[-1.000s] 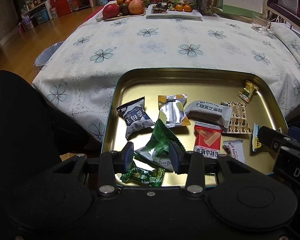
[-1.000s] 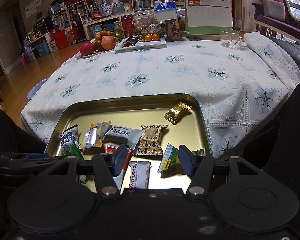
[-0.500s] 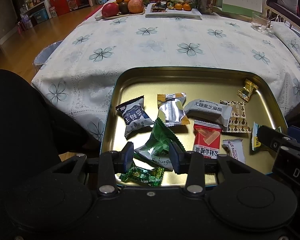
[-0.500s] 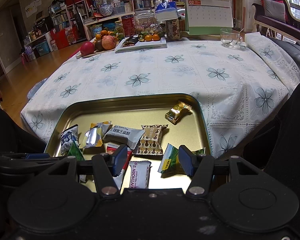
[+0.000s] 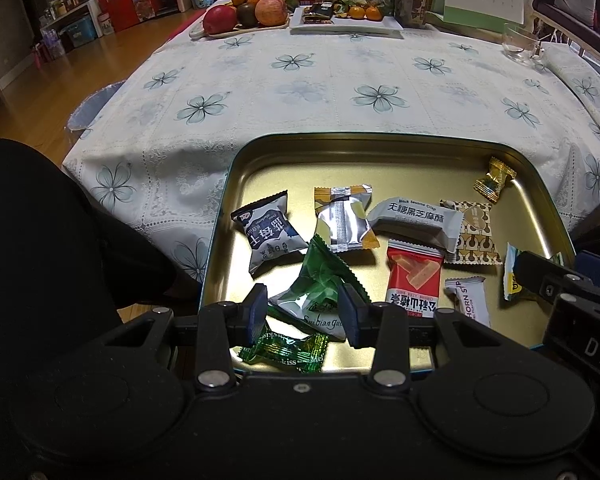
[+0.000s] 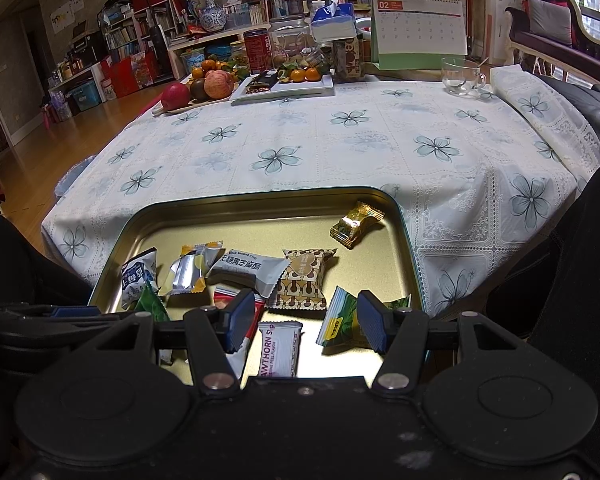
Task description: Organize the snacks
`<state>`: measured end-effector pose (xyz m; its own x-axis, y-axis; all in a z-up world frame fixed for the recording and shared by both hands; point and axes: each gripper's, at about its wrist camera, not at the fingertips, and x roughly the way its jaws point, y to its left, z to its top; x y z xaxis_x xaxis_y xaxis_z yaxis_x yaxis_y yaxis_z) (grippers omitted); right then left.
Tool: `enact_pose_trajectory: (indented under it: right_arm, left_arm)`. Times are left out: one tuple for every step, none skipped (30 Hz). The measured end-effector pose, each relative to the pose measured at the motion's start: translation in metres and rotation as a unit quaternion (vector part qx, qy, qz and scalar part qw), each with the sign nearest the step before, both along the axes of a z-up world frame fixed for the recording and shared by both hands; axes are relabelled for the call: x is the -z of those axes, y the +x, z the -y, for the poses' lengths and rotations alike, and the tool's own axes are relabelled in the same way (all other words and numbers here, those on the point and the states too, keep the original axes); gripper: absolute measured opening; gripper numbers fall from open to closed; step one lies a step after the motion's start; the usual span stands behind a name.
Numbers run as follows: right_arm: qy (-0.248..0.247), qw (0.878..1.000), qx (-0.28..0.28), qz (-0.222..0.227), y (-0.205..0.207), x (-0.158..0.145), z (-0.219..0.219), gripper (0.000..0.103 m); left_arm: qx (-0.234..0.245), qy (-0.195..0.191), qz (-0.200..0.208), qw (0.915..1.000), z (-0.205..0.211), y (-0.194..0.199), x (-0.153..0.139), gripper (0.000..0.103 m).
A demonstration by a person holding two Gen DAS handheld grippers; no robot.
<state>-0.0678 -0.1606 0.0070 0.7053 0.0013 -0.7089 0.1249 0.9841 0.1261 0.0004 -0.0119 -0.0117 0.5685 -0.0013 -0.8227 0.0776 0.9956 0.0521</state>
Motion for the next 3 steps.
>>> enact_pose_trajectory:
  right_arm:
    - [0.0,1.0,0.0,0.0,0.0001,0.0004,0.0003,0.059]
    - [0.0,1.0,0.0,0.0,0.0002,0.0004,0.0003,0.059]
    - [0.0,1.0,0.0,0.0,0.0002,0.0004,0.0003,0.059]
  left_arm:
    - [0.0,-0.001,0.0,1.0,-0.0003,0.0001,0.0001,0.049]
    - [0.001,-0.001,0.0,1.0,-0.0005,0.0002,0.0004,0.049]
    - [0.001,-0.002,-0.001,1.0,-0.0005,0.0,0.0006,0.049]
